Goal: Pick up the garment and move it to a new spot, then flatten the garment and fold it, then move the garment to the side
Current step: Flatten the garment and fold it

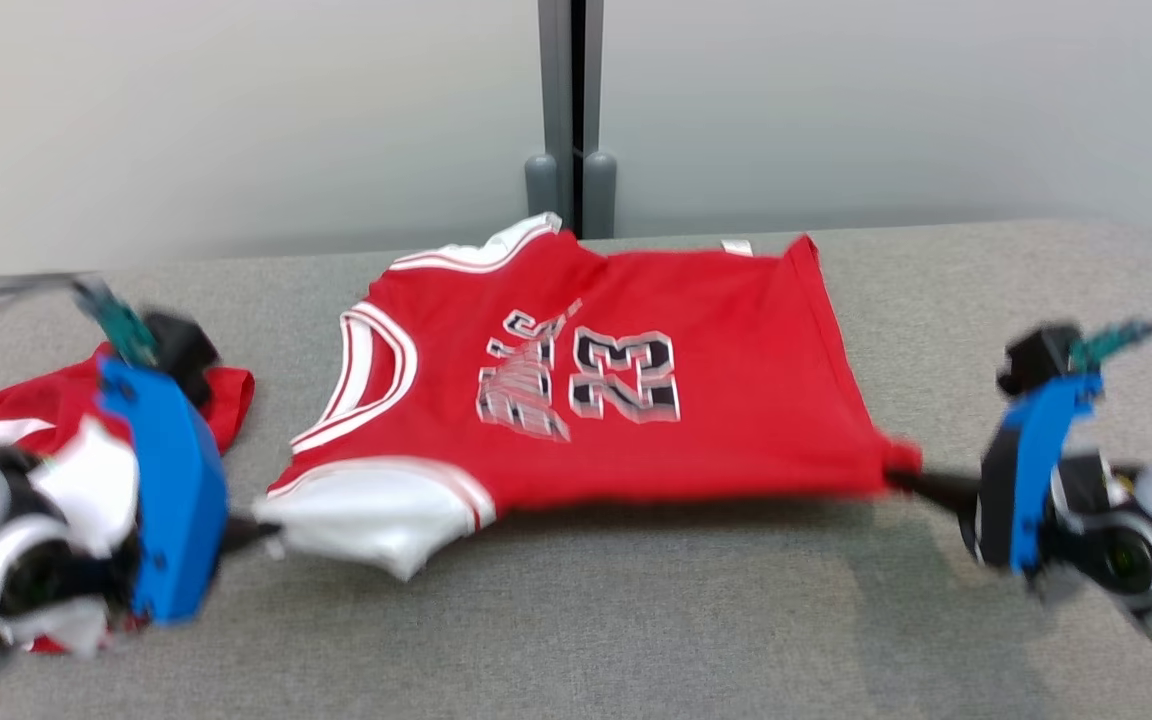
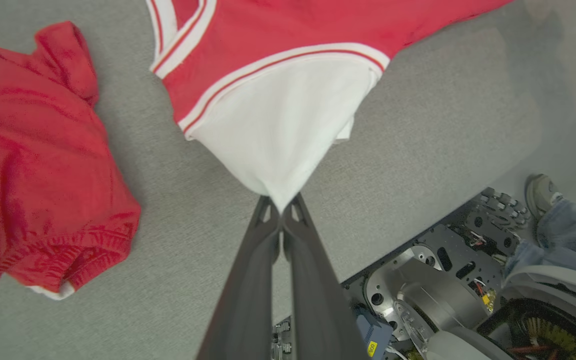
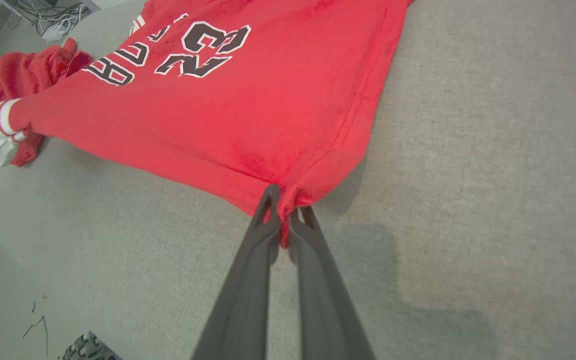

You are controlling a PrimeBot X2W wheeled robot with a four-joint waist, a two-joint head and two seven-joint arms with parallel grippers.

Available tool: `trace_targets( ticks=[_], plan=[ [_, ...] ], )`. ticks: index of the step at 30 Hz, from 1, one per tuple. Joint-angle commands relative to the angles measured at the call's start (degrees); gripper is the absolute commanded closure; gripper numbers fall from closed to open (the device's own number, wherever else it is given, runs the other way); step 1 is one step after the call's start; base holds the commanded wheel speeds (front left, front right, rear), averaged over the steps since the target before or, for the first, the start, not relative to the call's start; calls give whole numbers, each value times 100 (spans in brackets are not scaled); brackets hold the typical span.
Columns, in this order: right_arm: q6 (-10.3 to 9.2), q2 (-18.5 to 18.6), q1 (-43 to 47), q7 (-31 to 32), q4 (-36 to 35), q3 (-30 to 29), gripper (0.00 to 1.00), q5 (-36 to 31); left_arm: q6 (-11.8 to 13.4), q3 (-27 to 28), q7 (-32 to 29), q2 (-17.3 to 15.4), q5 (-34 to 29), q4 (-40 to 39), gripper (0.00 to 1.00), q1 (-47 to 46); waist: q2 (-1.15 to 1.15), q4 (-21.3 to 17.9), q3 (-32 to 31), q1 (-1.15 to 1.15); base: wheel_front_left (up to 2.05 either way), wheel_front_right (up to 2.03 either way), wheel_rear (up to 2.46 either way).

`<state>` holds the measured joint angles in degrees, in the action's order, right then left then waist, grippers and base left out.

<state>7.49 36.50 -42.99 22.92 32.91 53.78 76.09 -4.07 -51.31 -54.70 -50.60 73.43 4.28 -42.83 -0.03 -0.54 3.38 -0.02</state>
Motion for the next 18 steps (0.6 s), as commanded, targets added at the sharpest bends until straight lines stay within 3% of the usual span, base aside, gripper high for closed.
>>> trace_targets(
  ticks=[1,7,12,15,18],
  plan=[
    [1,237,297,143,-281,61,100,95,127,-49,-31,-131,80,-401,100,261,3,-71,-92,2,0,0,0],
    [1,1256,1254,743,-1467,291,100,172,779,-274,-270,-895,684,-2076,100,1327,3,-107,-134,2,0,0,0],
    [1,1974,1719,1193,-2181,136,100,319,1228,-249,-595,-1437,1172,-2999,100,1588,3,-112,-131,2,0,0,0],
    [1,2203,1741,1442,-2489,-45,100,373,1378,-128,-681,-1561,1337,-3203,100,1468,3,-181,-90,2,0,0,0],
    [1,2096,1531,1740,-2536,-219,100,352,1424,24,-769,-1494,1478,-3103,100,1265,3,-257,16,2,0,0,0]
  ],
)
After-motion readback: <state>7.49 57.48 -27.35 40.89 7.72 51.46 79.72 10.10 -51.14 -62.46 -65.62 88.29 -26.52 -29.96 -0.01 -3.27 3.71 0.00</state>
